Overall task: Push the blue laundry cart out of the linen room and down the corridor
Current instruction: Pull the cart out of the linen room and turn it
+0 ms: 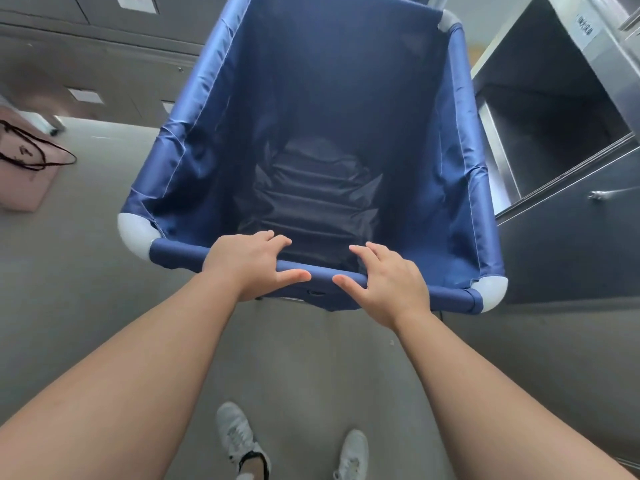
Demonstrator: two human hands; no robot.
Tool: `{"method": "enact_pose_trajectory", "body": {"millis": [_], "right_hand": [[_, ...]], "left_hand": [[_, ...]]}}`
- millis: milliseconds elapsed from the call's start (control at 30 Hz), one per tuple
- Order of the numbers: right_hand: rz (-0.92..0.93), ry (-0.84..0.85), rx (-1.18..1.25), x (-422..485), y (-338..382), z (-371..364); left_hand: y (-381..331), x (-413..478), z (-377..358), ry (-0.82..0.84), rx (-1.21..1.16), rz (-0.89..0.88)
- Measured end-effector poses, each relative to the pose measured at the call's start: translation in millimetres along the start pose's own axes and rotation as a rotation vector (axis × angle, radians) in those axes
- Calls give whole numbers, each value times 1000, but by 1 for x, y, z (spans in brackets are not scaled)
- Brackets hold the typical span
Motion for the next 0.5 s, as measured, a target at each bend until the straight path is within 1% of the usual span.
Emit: {"method": "enact_pose_trajectory", "body": {"millis": [167, 333, 500], "right_hand": [[51, 2, -10, -21, -6, -5], [126, 5, -37, -36, -18, -11], [154, 64, -21, -50, -28, -9]], "left_hand": [[-14, -32, -11, -22, -13, 59], [-30, -60, -27, -87, -59, 125], [-52, -86, -35, -91, -97, 172]]}}
Point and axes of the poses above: each hand's wrist, its own x-axis towards the middle knuckle, its own z-axis out of the back of the hand, y = z × x, the point moved 2 cm from there along x, towards the middle knuckle, and after that the axes turned 6 degrees about z, right-handed, at the moved point
